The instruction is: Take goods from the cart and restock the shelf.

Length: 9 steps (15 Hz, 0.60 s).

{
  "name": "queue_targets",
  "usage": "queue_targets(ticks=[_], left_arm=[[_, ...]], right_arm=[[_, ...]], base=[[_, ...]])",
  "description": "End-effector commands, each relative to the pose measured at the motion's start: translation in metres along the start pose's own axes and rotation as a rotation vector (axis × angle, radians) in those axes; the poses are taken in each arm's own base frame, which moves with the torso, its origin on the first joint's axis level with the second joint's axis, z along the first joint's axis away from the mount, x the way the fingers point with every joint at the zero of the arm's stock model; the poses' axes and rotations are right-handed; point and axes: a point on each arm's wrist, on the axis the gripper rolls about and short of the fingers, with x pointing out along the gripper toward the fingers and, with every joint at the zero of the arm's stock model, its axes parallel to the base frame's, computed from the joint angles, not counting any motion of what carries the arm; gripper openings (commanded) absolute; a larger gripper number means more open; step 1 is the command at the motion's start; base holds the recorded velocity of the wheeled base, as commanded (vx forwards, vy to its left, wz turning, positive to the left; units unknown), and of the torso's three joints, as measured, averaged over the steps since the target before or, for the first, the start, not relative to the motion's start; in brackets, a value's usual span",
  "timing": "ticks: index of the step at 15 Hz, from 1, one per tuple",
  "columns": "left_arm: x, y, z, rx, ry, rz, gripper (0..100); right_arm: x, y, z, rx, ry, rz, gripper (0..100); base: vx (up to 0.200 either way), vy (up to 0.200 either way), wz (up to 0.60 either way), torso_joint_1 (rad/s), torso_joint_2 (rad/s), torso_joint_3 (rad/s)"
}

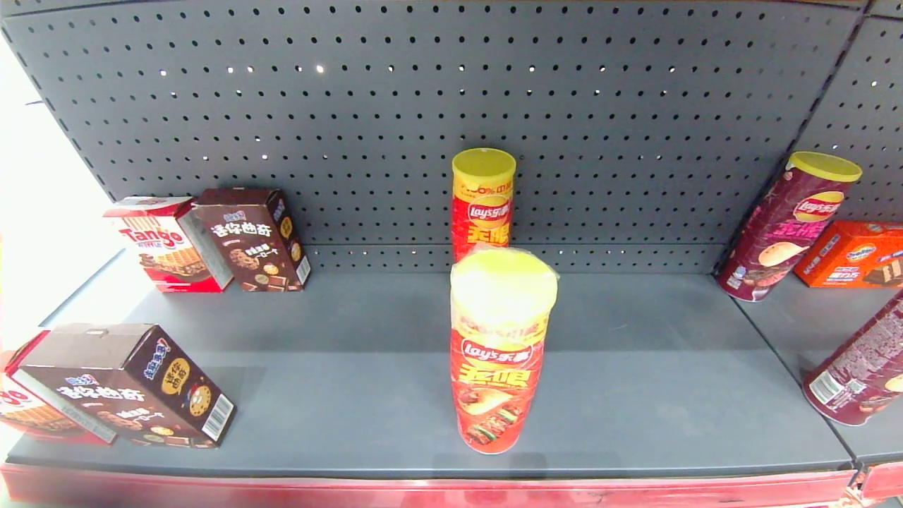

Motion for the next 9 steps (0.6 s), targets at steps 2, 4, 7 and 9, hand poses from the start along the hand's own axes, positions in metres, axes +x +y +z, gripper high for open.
queue_targets(ticks=[2, 4, 7, 9], left_arm=[[0.0000, -0.0001, 0.0000, -0.001, 0.000, -0.003, 100], [0.0000, 0.0000, 0.0000, -0.025, 0.000, -0.002, 100], [0.0000, 0.0000, 0.0002, -0.025, -0.002, -0.002, 100], [0.0000, 0.0000, 0.0002, -0.027, -0.002, -0.002, 100]], right_arm=[[0.0001, 0.0000, 0.0000, 0.000, 0.002, -0.001, 100], [0.0001, 0.0000, 0.0000, 0.000, 0.002, 0.001, 100], [0.0002, 0.0000, -0.0004, 0.000, 0.003, 0.001, 100], [0.0001, 0.0000, 0.0000, 0.000, 0.002, 0.001, 100]], base=[[-0.100, 0.000, 0.00, 0.001, 0.00, 0.001], [0.000, 0.000, 0.00, 0.000, 0.00, 0.000], [0.000, 0.000, 0.00, 0.000, 0.00, 0.000], [0.000, 0.000, 0.00, 0.000, 0.00, 0.000]])
